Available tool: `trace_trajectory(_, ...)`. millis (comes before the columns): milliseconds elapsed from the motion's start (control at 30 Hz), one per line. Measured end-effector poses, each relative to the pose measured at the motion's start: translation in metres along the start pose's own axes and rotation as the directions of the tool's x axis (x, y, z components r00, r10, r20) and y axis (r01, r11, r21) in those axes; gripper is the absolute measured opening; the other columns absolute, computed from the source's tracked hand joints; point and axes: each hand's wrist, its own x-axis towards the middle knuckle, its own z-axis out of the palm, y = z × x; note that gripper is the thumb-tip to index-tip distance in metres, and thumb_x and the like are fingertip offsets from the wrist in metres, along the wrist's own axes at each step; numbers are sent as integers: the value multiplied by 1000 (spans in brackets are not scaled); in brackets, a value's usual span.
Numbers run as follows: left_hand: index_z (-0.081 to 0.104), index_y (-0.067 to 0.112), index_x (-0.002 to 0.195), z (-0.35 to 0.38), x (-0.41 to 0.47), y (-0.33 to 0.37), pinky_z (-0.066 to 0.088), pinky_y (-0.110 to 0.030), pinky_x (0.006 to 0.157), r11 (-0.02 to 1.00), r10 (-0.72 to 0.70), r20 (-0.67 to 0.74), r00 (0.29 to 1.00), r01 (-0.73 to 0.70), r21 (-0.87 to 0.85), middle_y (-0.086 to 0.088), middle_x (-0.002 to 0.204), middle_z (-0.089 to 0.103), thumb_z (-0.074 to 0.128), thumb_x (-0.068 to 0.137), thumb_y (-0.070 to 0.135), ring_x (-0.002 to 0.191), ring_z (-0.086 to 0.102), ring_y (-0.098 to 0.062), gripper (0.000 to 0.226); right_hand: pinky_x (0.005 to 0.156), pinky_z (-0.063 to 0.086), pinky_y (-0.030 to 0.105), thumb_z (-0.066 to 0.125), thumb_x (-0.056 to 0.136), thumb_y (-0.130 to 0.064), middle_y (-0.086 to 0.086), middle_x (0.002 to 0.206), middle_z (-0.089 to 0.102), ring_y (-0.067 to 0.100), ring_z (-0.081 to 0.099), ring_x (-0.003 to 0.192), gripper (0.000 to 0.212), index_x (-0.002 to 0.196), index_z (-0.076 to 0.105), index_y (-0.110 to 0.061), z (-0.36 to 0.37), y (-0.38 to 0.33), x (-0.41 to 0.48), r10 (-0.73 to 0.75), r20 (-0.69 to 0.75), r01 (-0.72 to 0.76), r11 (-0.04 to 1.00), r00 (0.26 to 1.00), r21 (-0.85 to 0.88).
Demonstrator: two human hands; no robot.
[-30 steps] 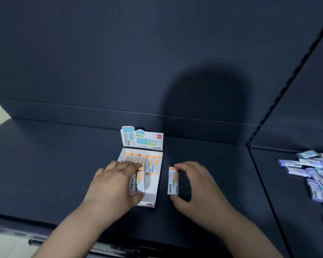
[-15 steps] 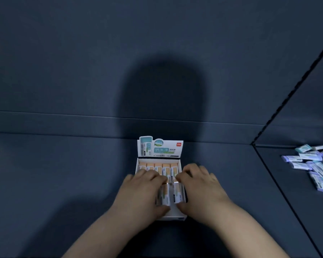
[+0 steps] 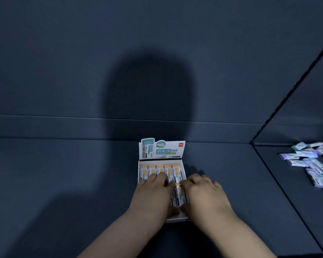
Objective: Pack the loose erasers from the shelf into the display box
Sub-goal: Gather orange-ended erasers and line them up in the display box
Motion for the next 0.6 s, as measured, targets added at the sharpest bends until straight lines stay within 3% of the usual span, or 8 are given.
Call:
trace_trajectory(200, 23, 22, 146, 0, -1, -3, 25, -34, 101, 999, 24, 47, 999, -25, 31, -1, 136, 31, 47, 89, 50, 127, 28, -21, 67, 93, 31, 33, 54, 83, -27, -3, 129, 43, 22, 37, 121, 47, 129, 44, -28, 3, 1, -4, 3, -41, -2, 999, 999, 33)
trace_trajectory(400, 52, 16, 126, -5, 5, 0, 33, -31, 91, 1000, -15, 66, 998, 13, 24, -3, 124, 45, 56, 88, 39, 115, 41, -22, 45, 94, 31, 33, 57, 82, -25, -3, 127, 43, 22, 37, 120, 48, 129, 46, -29, 2, 1, -5, -4, -40, 6, 1000, 999, 28)
trace_trajectory(600, 54, 9, 122, -3, 5, 5, 34, -34, 90, 998, -34, 105, 994, 28, 58, -7, 124, 39, 55, 89, 31, 115, 38, -25, 39, 92, 31, 32, 56, 82, -23, -2, 127, 44, 22, 38, 120, 46, 127, 48, -30, 3, -1, -7, 6, -62, -3, 999, 998, 48)
